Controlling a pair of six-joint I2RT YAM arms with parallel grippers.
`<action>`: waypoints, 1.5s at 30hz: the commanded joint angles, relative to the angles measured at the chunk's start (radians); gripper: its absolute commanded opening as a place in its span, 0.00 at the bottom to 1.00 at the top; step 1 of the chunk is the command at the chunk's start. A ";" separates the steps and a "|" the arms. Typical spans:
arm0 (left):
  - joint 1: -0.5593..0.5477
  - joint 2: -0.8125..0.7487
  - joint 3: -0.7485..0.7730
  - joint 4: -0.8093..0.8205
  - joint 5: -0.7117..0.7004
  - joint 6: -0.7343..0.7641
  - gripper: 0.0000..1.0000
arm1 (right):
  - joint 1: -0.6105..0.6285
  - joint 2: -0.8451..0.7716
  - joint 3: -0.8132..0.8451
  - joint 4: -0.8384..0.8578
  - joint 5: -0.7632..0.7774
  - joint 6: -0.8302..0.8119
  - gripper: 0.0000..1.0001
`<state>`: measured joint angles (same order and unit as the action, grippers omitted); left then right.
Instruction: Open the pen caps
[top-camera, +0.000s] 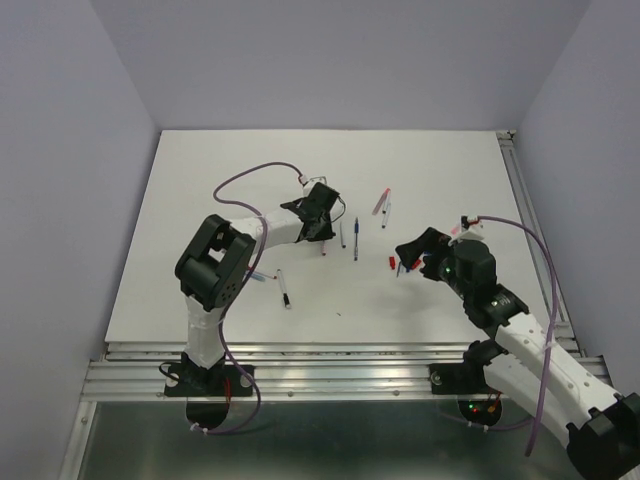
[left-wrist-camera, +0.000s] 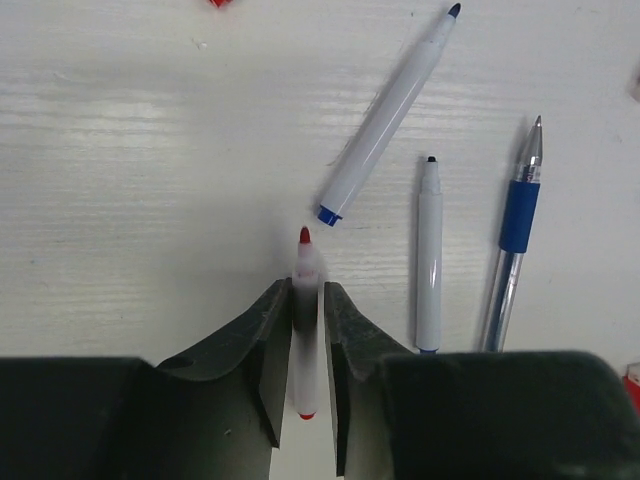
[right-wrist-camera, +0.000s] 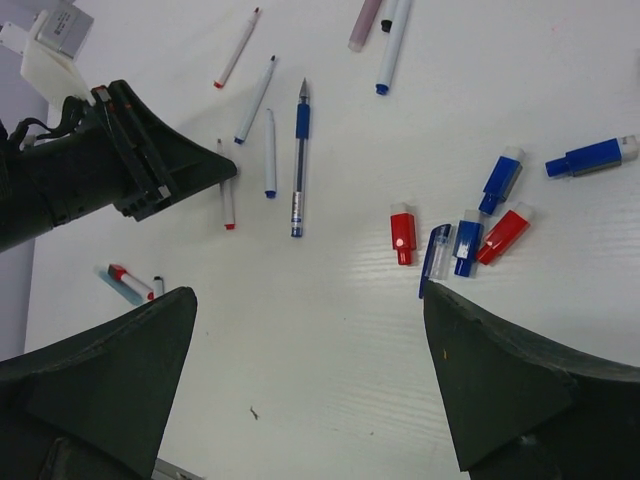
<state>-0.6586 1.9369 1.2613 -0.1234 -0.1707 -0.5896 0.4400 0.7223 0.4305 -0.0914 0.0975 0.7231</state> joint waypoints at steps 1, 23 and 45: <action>0.007 0.008 0.052 -0.018 0.005 0.011 0.34 | 0.008 -0.015 -0.009 -0.021 0.022 0.012 1.00; -0.007 -0.639 -0.482 -0.107 0.048 -0.150 0.91 | 0.008 -0.074 -0.032 -0.042 -0.041 0.010 1.00; -0.007 -0.598 -0.602 -0.133 -0.084 -0.279 0.59 | 0.008 -0.012 -0.047 -0.001 -0.062 0.036 1.00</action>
<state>-0.6605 1.3300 0.6350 -0.2733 -0.1894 -0.8341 0.4404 0.7246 0.4084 -0.1417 0.0261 0.7567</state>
